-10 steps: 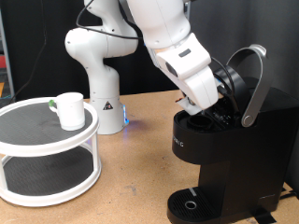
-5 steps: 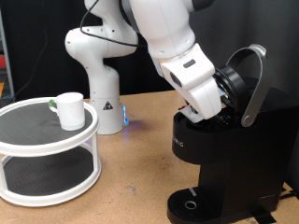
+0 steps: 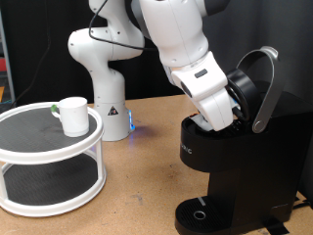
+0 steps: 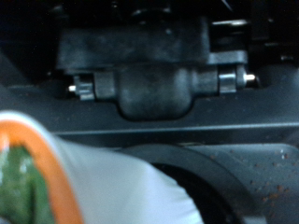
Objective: Make a cup of coffee with the keurig machine
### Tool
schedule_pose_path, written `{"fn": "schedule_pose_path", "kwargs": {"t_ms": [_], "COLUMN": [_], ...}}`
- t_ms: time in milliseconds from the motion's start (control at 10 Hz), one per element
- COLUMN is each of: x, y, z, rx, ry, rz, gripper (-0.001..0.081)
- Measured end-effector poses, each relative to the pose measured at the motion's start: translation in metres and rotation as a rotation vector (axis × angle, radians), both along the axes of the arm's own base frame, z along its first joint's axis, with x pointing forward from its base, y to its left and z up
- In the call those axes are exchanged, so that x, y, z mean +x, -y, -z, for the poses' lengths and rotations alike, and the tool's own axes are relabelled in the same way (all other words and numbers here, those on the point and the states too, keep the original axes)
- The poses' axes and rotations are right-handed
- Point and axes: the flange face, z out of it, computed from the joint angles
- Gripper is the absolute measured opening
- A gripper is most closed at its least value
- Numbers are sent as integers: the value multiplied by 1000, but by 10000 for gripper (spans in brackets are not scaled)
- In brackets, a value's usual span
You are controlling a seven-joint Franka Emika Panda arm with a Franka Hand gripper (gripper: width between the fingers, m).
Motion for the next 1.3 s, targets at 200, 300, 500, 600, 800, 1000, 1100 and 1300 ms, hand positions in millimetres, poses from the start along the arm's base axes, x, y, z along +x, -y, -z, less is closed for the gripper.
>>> {"fn": "schedule_pose_path", "kwargs": {"t_ms": [200,300,500,600,800,1000,1100,1300], "x": [5,7,10,10,10,10,10,8], "y": [-1,-1,-1,-1,-1,-1,-1,0], "z": [4,5,7,7,7,7,7,12], "rx": [-3,-1,0,0,0,0,0,0], "ry": [-36,-51,-64,-66,-66,-66,-65,-70], "rz": [30,39,49,48,48,47,45,35], "gripper": [115,115,115,115,115,115,115,296]}}
